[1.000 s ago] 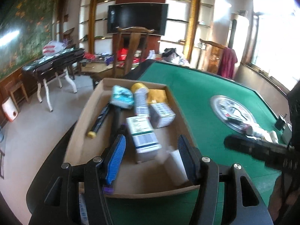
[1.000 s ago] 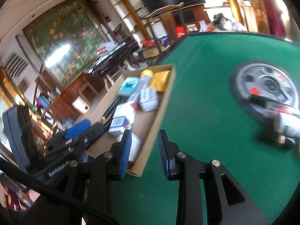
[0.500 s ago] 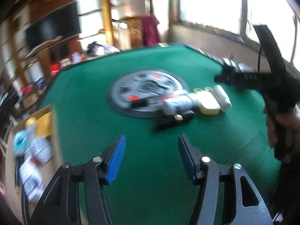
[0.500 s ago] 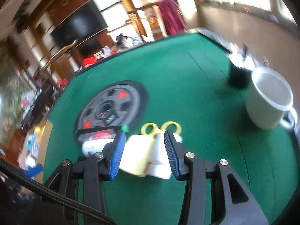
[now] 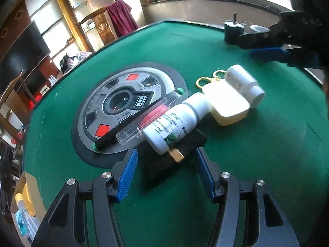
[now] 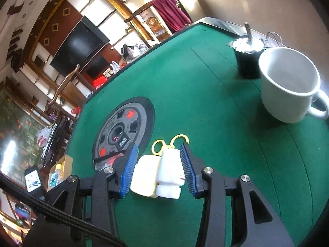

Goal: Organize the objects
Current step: 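Grasp a white medicine bottle with the right tool while the left tool grasps a black marker, then carry the white bottle and black marker over the tray with both tools, then lower the bottle and marker into the tray and open both tools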

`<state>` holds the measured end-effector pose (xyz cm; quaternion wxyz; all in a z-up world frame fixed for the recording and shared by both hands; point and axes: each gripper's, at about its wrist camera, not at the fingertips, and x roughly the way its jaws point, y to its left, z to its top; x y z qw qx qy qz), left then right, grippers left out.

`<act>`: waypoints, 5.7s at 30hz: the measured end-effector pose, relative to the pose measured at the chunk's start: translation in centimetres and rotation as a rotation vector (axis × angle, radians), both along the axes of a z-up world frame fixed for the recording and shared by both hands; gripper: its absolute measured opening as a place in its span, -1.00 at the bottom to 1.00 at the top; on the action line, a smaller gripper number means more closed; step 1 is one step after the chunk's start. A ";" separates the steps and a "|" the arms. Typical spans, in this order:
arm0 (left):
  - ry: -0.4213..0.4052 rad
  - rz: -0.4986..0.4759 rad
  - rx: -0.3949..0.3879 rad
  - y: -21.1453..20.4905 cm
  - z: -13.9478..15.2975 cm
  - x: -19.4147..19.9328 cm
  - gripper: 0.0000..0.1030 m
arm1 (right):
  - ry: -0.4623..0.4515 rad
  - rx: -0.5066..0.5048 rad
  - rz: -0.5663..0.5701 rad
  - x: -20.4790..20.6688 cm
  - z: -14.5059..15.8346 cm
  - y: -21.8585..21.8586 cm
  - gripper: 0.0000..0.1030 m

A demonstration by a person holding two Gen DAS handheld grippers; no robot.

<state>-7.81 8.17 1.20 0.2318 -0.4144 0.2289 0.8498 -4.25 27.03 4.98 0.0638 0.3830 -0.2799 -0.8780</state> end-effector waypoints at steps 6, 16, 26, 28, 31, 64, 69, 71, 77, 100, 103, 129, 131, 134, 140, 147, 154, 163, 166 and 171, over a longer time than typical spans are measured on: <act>-0.064 0.021 0.102 0.2 0.0 1.6 -0.61 | -0.039 0.040 -0.010 -0.4 -0.4 -0.1 -0.21; -0.093 0.103 0.140 1.8 0.1 3.1 -0.72 | -0.113 0.203 0.041 -1.7 -2.4 -2.2 -0.32; -0.074 0.115 0.167 1.5 -0.3 2.6 -0.72 | -0.125 0.344 0.074 -1.8 -2.9 -3.7 -0.37; -0.075 0.125 0.180 1.3 -0.4 2.6 -0.72 | -0.084 0.354 0.057 -1.1 -2.1 -3.6 -0.37; -0.081 0.157 0.210 0.4 -0.3 2.6 -0.72 | -0.007 0.370 0.014 -0.1 -0.4 -3.1 -0.37; 0.197 0.414 0.354 -11.9 6.3 11.0 -0.72 | 0.176 0.220 0.415 6.5 0.9 -15.9 -0.36; 0.220 0.433 0.371 -13.4 6.8 12.0 -0.72 | 0.179 0.216 0.459 7.1 1.2 -18.3 -0.36; 0.231 0.443 0.380 -14.1 7.0 12.3 -0.71 | 0.180 0.222 0.481 7.4 1.4 -19.3 -0.36; 0.255 0.479 0.411 -16.8 7.6 13.2 -0.72 | 0.195 0.237 0.526 8.1 2.1 -21.8 -0.36; 0.271 0.754 0.504 -31.4 5.5 14.7 -0.71 | 0.205 0.274 0.736 9.7 2.5 -33.0 -0.35; 0.260 0.787 0.506 -32.9 4.7 14.5 -0.71 | 0.203 0.281 0.783 10.3 2.2 -35.0 -0.35; 0.178 0.863 0.515 -36.8 0.8 14.2 -0.72 | 0.103 0.280 0.872 8.2 -1.9 -41.5 -0.35; 0.179 0.864 0.513 -36.8 0.8 14.2 -0.71 | 0.113 0.301 0.866 8.1 -2.0 -41.8 -0.35; 0.178 0.865 0.511 -36.8 0.8 14.3 -0.71 | 0.125 0.325 0.865 8.1 -1.9 -42.2 -0.35; 0.178 0.859 0.500 -36.7 0.9 14.4 -0.71 | 0.119 0.338 0.879 8.5 -1.8 -42.4 -0.32; 0.196 0.857 0.492 -36.2 1.7 14.9 -0.71 | 0.180 0.293 0.863 9.4 1.2 -40.1 -0.32; 0.236 0.812 0.494 -34.2 3.4 15.5 -0.71 | 0.446 0.345 0.649 12.0 8.6 -33.5 0.34; 0.226 0.699 0.437 -28.5 4.7 14.6 -0.71 | 0.230 0.273 0.427 6.7 6.0 -20.2 0.34; 0.208 0.643 0.414 -25.8 4.8 14.1 -0.71 | 0.094 0.282 0.278 4.3 4.9 -14.5 0.35; 0.178 0.552 0.395 -20.8 4.7 13.2 -0.71 | -0.120 0.333 0.123 1.2 1.4 -8.5 0.34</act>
